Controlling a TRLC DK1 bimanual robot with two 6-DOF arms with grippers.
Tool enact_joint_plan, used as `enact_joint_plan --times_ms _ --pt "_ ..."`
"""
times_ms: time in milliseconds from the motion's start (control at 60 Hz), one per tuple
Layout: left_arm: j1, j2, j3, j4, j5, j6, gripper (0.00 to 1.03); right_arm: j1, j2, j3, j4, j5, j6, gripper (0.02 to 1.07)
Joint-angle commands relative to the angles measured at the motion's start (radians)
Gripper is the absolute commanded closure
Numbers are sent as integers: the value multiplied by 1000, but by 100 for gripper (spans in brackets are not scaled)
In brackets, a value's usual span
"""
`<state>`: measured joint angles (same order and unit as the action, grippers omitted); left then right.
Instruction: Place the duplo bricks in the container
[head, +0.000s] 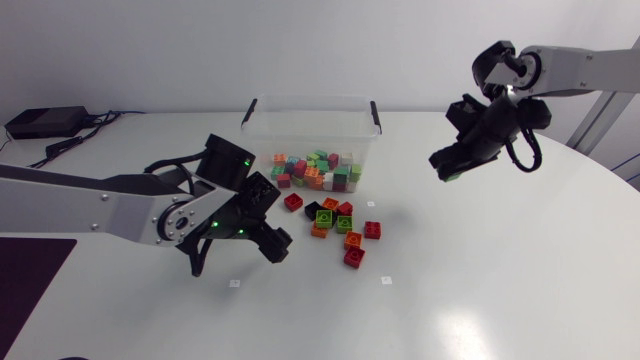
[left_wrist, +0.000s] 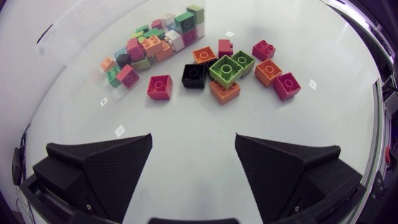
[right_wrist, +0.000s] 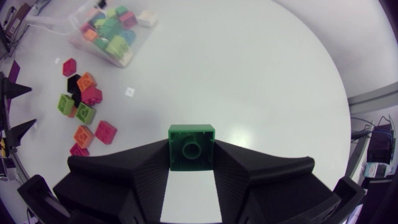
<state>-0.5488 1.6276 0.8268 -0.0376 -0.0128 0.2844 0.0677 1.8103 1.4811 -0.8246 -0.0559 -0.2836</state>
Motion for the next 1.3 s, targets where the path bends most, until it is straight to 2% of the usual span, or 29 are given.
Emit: enact_joint_plan --times_ms 0,150,250,350,550,650,950,1083,1267,1283 --pt "23 75 52 44 -9 -24 11 40 -40 24 -27 -15 29 73" --pt "64 186 107 123 -7 -28 11 99 -78 42 -34 -61 43 73" --pt "99 253 161 127 7 -27 11 129 -94 58 -34 -85 49 73" --pt "135 313 213 127 79 -21 11 155 -105 84 -34 -105 58 73" --pt "171 379 287 117 171 4 11 213 -103 125 -28 -131 64 73" --pt "181 406 313 108 220 22 12 238 -98 146 -13 -142 69 73" --pt "184 500 399 105 249 47 12 274 -52 219 45 -186 83 73" --pt "191 526 422 91 295 48 26 287 -17 252 70 -199 84 73" --pt "199 529 425 99 324 52 27 296 64 320 104 -199 89 73" --pt "199 529 425 100 324 52 30 296 73 327 105 -199 89 73"
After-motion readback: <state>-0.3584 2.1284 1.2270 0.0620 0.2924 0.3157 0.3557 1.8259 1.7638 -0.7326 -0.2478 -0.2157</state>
